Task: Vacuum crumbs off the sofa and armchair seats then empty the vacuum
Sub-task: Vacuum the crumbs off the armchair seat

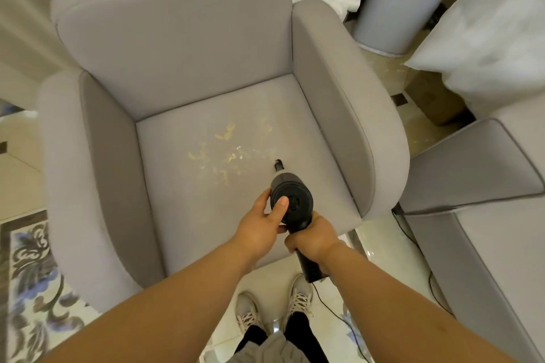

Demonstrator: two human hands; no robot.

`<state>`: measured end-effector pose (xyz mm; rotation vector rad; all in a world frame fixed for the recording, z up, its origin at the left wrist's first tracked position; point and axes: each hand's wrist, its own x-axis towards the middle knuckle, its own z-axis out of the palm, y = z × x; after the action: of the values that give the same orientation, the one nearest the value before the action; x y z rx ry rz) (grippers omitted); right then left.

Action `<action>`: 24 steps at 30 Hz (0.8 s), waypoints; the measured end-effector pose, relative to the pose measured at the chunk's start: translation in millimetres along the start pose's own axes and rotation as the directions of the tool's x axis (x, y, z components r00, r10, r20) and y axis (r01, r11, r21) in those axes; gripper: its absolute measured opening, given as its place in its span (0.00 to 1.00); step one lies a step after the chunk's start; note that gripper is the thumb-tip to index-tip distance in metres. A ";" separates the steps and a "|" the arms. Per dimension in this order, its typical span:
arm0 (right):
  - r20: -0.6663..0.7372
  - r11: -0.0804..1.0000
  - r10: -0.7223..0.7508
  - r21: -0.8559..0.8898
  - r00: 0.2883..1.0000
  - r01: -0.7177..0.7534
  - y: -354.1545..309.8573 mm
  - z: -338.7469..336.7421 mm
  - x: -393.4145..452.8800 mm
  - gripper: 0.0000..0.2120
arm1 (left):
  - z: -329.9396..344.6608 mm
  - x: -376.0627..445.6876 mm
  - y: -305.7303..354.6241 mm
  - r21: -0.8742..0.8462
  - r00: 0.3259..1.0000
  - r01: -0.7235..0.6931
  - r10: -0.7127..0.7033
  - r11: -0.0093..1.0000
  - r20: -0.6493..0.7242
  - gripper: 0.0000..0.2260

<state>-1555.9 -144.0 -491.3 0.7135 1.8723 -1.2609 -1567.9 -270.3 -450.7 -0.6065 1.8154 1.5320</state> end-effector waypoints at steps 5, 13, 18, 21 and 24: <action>0.071 1.000 -0.011 0.022 0.997 0.009 -4.7 14.7 -6.4 0.20 | -13.8 -10.4 -2.7 -0.020 0.997 0.011 -0.012 1.000 -0.074 0.27; -0.007 0.997 -0.048 0.065 0.999 0.048 -15.4 -18.9 -3.3 0.21 | 6.7 1.1 23.9 -0.023 0.997 -0.038 0.036 0.999 -0.072 0.28; -0.121 0.997 -0.049 0.061 0.991 0.056 -17.9 -55.1 20.0 0.21 | 37.3 30.0 43.7 -0.012 0.998 -0.063 0.063 0.998 -0.008 0.27; -0.109 0.998 -0.014 0.063 0.994 0.021 -13.3 -55.4 35.0 0.21 | 40.8 47.0 38.8 0.026 0.998 -0.056 0.056 0.998 -0.002 0.27; -0.060 0.999 0.000 0.038 0.998 0.003 -10.5 -41.0 36.9 0.22 | 28.8 42.4 26.5 0.046 0.999 -0.046 0.047 0.998 -0.018 0.27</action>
<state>-1596.1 -108.1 -507.1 0.7779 1.9021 -1.2918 -1609.4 -233.7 -467.1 -0.5625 1.8858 1.5159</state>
